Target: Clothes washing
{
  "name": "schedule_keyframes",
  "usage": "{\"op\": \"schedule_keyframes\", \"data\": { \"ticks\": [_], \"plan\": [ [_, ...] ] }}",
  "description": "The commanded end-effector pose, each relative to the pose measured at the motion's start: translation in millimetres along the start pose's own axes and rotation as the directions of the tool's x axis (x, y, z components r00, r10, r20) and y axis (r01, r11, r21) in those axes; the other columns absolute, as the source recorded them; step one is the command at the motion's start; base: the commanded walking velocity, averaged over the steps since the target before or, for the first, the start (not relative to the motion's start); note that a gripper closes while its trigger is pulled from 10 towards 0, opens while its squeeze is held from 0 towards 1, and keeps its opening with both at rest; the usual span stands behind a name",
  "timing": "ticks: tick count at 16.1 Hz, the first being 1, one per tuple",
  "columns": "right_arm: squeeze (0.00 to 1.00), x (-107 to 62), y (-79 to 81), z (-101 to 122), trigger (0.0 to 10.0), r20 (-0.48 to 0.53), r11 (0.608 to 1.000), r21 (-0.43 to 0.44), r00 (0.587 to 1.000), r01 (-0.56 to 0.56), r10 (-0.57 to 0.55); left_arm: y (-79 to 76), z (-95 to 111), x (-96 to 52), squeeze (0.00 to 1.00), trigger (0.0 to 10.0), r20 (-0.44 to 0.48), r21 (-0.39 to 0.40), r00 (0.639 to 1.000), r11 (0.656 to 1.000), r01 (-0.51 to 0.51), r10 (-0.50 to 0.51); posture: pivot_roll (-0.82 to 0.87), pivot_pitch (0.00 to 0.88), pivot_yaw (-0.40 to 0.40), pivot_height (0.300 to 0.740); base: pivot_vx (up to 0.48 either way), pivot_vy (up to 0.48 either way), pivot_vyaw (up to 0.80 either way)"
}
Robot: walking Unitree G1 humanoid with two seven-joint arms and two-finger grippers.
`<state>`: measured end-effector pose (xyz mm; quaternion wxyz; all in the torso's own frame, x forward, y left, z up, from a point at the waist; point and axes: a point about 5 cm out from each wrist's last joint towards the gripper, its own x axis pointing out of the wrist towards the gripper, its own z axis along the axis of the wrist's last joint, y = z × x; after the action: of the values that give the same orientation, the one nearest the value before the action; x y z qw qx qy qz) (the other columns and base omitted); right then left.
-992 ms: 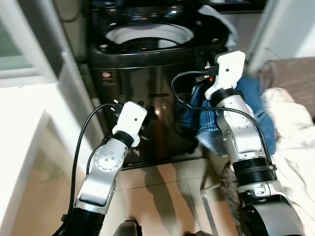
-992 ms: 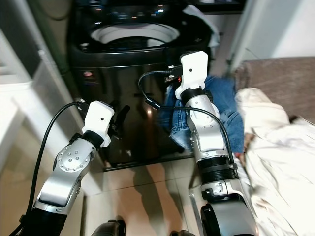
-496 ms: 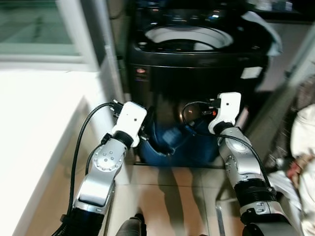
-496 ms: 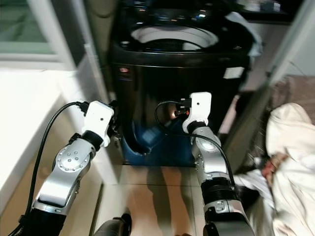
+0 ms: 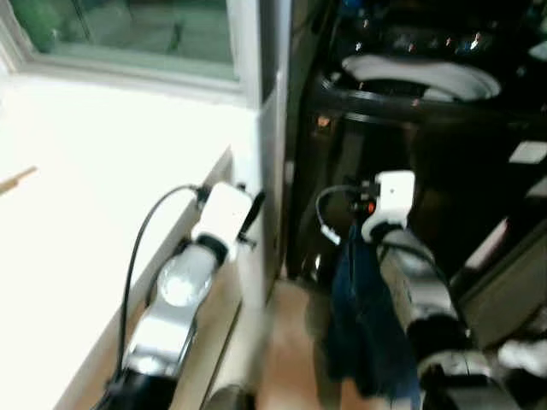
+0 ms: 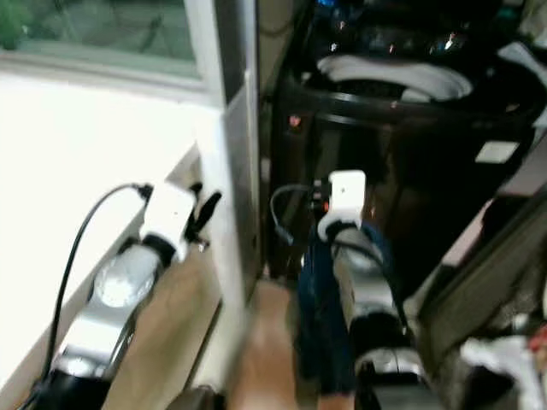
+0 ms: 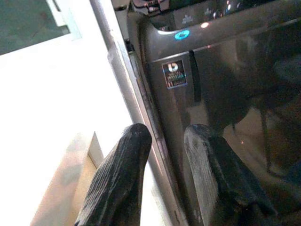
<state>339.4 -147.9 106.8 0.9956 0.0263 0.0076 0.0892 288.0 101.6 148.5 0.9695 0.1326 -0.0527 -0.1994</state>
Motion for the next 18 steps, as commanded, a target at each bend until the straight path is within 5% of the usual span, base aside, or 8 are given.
{"op": "schedule_keyframes", "data": {
  "ticks": [1,2,3,4,7,9,13,18],
  "plan": [
    [0.0,2.6,-1.8,2,0.0,0.005,1.0,0.005,1.0,0.012,-0.012,0.5,-1,-1.2,0.0,10.0,-0.009,0.016,1.0,1.0,-0.004,0.004,-0.01,0.045,0.019,0.74,0.0,0.0,0.56],
    [0.0,1.3,-6.2,-7,0.0,-0.044,0.999,-0.014,0.998,0.039,-0.039,0.1,-4,0.0,0.0,10.0,-0.022,0.005,1.0,1.0,-0.013,0.013,-0.01,0.042,0.017,0.74,0.0,0.0,0.0],
    [0.0,-0.9,-10.5,-14,9.3,-0.083,0.998,-0.022,0.994,0.065,-0.066,-0.4,-6,0.9,0.0,10.0,-0.03,0.001,0.999,1.0,-0.022,0.022,-0.01,0.042,0.017,0.74,0.0,0.0,0.0],
    [0.0,-4.8,-17.9,-23,10.0,-0.121,0.993,-0.046,0.986,0.11,-0.115,-1.7,-11,2.7,0.0,10.0,-0.057,-0.02,0.998,1.0,-0.024,0.023,-0.01,0.042,0.017,0.74,0.0,0.0,0.0],
    [0.0,-23.8,-45.4,-40,10.0,-0.144,0.939,-0.183,0.937,0.291,-0.318,-6.1,-15,3.9,0.0,10.0,-0.05,-0.002,0.998,0.999,0.035,-0.035,-0.01,0.038,0.016,0.74,0.0,0.0,0.0],
    [0.0,-31.4,-48.8,-46,10.0,-0.149,0.925,-0.234,0.929,0.3,-0.339,-6.1,-19,3.0,0.0,10.0,-0.064,0.007,0.997,0.999,0.047,-0.046,-0.02,0.032,0.02,0.74,0.0,0.0,0.0],
    [0.0,-28.9,-43.3,-50,10.0,-0.16,0.93,-0.238,0.934,0.279,-0.321,-7.9,-22,5.4,0.0,10.0,-0.065,0.006,0.996,0.998,0.057,-0.057,-0.03,0.031,0.024,0.74,0.0,0.0,-0.67],
    [0.0,-18.9,-28.4,-51,10.0,-0.191,0.96,-0.212,0.955,0.185,-0.226,5.9,-55,0.7,0.0,10.0,-0.184,0.02,0.982,0.999,-0.033,0.036,-0.02,0.042,0.018,0.74,0.0,0.0,0.0]
  ]
}}
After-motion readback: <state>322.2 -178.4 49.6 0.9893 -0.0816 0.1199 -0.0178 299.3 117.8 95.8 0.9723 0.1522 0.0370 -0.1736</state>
